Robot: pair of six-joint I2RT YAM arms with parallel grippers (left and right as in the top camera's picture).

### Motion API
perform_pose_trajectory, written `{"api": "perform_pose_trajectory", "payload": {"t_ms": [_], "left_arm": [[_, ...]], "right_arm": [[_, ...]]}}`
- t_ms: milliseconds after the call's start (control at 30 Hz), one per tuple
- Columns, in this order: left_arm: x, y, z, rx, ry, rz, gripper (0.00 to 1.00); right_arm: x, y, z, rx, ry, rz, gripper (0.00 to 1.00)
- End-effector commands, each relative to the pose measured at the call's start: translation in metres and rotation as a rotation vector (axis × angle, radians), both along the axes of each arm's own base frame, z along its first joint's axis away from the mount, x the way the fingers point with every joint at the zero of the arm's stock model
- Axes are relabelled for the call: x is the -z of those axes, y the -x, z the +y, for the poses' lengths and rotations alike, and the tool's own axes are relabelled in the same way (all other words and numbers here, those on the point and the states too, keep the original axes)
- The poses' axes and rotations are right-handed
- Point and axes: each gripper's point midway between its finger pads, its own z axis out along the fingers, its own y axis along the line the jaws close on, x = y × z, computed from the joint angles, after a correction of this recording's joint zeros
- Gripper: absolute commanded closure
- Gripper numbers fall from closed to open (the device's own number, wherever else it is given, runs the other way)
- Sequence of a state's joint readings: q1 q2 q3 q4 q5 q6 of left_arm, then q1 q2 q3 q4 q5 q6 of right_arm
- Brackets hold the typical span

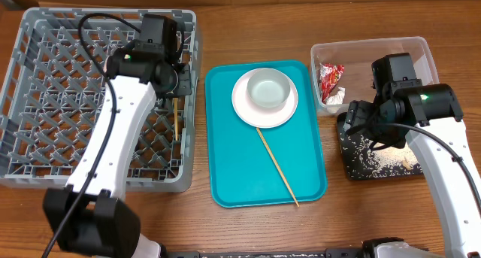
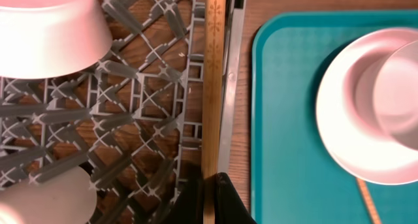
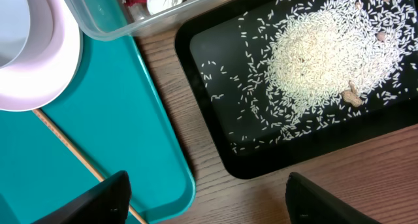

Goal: Sort waste into correct bins and load items into the dishwasher
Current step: 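Carry the chopstick to the rack and drop it in with the left gripper, then return the left gripper to the tray and pinch the second chopstick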

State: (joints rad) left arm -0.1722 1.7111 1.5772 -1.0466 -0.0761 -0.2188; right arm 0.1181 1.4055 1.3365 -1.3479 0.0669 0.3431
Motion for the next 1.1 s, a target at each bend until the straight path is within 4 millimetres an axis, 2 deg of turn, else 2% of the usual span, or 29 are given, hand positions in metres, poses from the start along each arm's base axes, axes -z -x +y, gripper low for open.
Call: {"api": "perform_pose_trajectory", "payload": {"t_ms": [0,167,333,367,400,467,500,567,700,800,933,1000,1067], "left_arm": [[0.028,-0.007,0.002,0.076,-0.06,0.066,0.96],[0.055,-0.01,0.014,0.052,-0.114,0.134,0.96],[0.067,-0.01,0.017,0.042,-0.116,0.164,0.96],[0.067,-0.01,0.018,0.041,-0.116,0.165,0.92],[0.067,-0.01,0.018,0.041,-0.116,0.165,0.82],[0.068,-0.01,0.019,0.039,-0.116,0.165,0.61],[0.067,-0.01,0.019,0.039,-0.116,0.165,0.47],[0.067,-0.01,0.019,0.039,-0.116,0.165,0.43],[0.057,-0.01,0.015,0.016,-0.085,0.158,0.43],[0.036,-0.015,-0.004,0.049,0.017,0.125,0.43],[0.001,-0.016,-0.05,0.127,0.226,0.071,0.43],[-0.006,-0.011,-0.07,0.13,0.294,0.074,0.4],[-0.003,-0.001,-0.088,0.08,0.324,0.116,0.37]], "right_arm": [[-0.006,-0.003,-0.001,0.001,0.005,-0.023,0.22],[-0.006,-0.003,-0.001,0.0,0.005,-0.023,0.22],[-0.006,-0.003,-0.001,0.001,0.005,-0.024,0.22],[-0.006,-0.003,-0.001,0.001,0.005,-0.024,0.22],[-0.006,-0.003,-0.001,0.001,0.005,-0.024,0.22],[-0.006,-0.003,-0.001,0.001,0.005,-0.023,0.22],[-0.006,-0.003,-0.001,0.001,0.005,-0.023,0.22],[-0.006,-0.003,-0.001,0.0,0.005,-0.023,0.22],[-0.006,-0.003,-0.001,0.0,0.006,-0.022,0.22],[-0.006,-0.003,-0.001,0.0,0.006,-0.022,0.22],[-0.006,-0.003,-0.001,0.0,0.005,-0.022,0.22],[-0.006,-0.003,-0.001,0.001,0.005,-0.023,0.22],[-0.006,-0.003,-0.001,0.001,0.005,-0.023,0.22]]}}
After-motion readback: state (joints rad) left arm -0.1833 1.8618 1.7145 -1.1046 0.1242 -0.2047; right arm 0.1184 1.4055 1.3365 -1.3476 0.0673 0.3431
